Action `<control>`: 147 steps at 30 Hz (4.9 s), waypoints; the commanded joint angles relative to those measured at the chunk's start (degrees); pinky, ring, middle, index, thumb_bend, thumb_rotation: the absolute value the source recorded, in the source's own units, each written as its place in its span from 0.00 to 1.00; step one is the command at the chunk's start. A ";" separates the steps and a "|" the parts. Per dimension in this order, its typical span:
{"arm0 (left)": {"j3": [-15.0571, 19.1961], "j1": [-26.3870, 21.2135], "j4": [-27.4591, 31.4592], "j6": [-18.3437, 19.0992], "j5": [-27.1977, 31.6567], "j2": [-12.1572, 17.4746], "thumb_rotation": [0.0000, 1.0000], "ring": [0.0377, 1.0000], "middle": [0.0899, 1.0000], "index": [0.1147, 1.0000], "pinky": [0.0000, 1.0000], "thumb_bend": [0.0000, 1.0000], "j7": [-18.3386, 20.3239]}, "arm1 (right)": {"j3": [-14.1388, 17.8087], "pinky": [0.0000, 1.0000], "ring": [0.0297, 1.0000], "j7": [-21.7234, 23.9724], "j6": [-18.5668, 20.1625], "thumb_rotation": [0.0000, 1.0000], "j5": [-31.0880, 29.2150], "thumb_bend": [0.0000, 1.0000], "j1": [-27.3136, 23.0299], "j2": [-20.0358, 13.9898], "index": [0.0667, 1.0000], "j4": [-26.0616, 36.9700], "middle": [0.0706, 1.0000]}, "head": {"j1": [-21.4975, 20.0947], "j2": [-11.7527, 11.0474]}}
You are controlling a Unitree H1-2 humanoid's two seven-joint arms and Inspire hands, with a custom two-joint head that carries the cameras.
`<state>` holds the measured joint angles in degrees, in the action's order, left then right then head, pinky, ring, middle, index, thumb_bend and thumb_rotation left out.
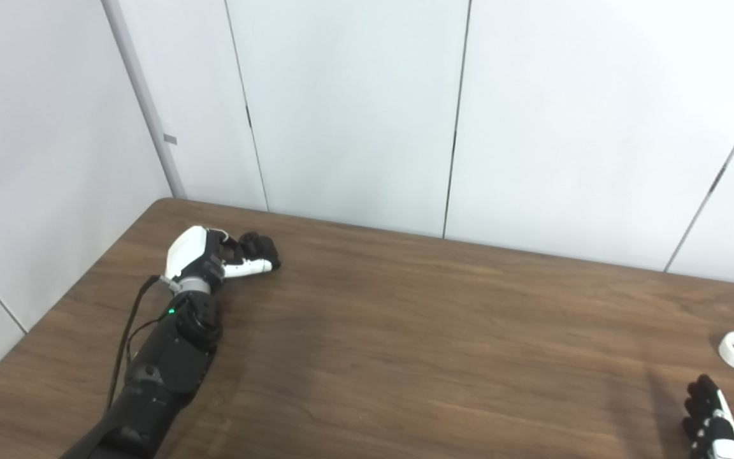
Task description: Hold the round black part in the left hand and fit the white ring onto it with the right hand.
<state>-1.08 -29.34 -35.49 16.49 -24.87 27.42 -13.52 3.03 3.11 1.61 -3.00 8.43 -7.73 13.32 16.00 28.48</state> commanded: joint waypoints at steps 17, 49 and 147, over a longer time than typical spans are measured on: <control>-0.77 -0.08 5.39 -0.20 -2.31 1.82 0.05 0.87 0.73 0.42 1.00 0.52 -2.69 | -0.30 1.00 1.00 1.04 -0.49 1.00 -0.42 0.34 0.22 -0.98 1.00 0.80 0.99 | 0.07 0.29; -11.64 16.22 40.42 2.13 -15.40 -7.82 0.06 0.89 0.77 0.42 1.00 0.52 4.72 | -1.84 1.00 0.96 -1.06 -3.10 1.00 2.98 0.38 -1.41 1.52 0.99 -1.90 0.95 | -6.13 1.83; -17.84 31.83 42.47 -15.22 -28.76 -14.69 0.06 0.86 0.75 0.42 1.00 0.52 7.12 | -3.52 1.00 1.00 -0.14 24.06 0.28 39.73 0.86 -32.14 -18.32 0.73 -13.04 1.00 | -37.51 10.78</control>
<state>-19.42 1.93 7.06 1.28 -53.18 11.40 -6.50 -1.20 4.62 25.56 35.93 -20.89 -24.73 -0.29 -21.01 39.20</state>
